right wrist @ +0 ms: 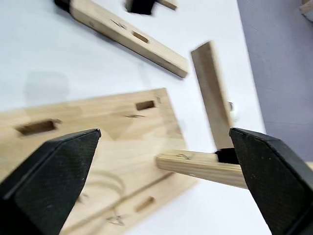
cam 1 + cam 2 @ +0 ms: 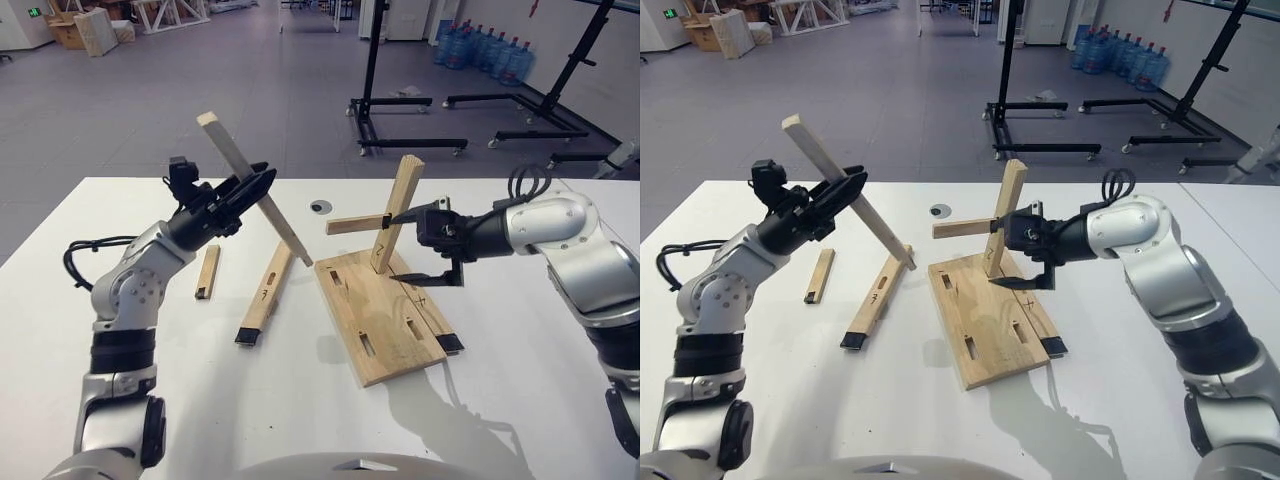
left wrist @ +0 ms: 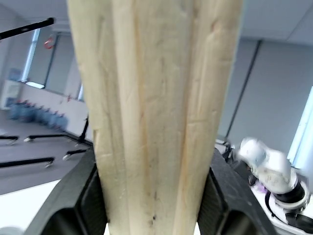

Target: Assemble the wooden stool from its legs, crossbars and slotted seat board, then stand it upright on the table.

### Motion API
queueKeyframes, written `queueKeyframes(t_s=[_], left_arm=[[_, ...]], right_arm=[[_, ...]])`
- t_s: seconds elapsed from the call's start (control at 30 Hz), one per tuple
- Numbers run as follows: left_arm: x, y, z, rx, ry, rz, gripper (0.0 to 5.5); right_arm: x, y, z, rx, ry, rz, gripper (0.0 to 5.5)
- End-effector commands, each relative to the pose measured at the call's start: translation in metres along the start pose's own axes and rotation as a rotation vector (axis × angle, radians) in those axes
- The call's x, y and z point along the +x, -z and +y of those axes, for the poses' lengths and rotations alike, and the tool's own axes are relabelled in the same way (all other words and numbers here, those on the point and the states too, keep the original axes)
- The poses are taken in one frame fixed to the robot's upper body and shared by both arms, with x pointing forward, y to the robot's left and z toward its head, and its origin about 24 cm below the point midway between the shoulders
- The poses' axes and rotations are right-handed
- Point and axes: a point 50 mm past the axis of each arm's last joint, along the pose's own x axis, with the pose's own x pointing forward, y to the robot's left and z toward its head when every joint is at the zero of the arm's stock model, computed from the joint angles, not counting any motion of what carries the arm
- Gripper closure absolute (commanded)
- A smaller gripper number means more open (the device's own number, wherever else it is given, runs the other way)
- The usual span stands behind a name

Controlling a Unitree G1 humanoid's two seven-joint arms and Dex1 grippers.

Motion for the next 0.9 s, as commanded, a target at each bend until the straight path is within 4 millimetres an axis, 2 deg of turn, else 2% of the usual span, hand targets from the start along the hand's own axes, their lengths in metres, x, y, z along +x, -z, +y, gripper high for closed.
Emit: queueKeyframes(t_s=[0.03,0.2,0.33,0.63,0.9], left_arm=[[0.019,0.005,0.016,0.006,0.073,0.000,3.48],[0.016,0.028,0.033,-0.011,0.056,0.032,3.48],[0.016,0.046,0.038,-0.040,0.045,0.045,3.48],[0.039,0.067,0.037,-0.024,0.090,0.129,3.48],[0.028,0.088,0.048,-0.059,0.021,0.173,3.48]], right_arm=[[0.002,-0.008,0.005,0.061,0.006,-0.068,0.65],[0.009,-0.011,0.010,0.089,-0.006,-0.082,0.65],[0.012,-0.010,0.013,0.102,-0.004,-0.079,0.65],[0.021,-0.011,0.017,0.121,0.016,-0.094,0.65],[0.025,-0.011,0.019,0.128,0.015,-0.098,0.65]])
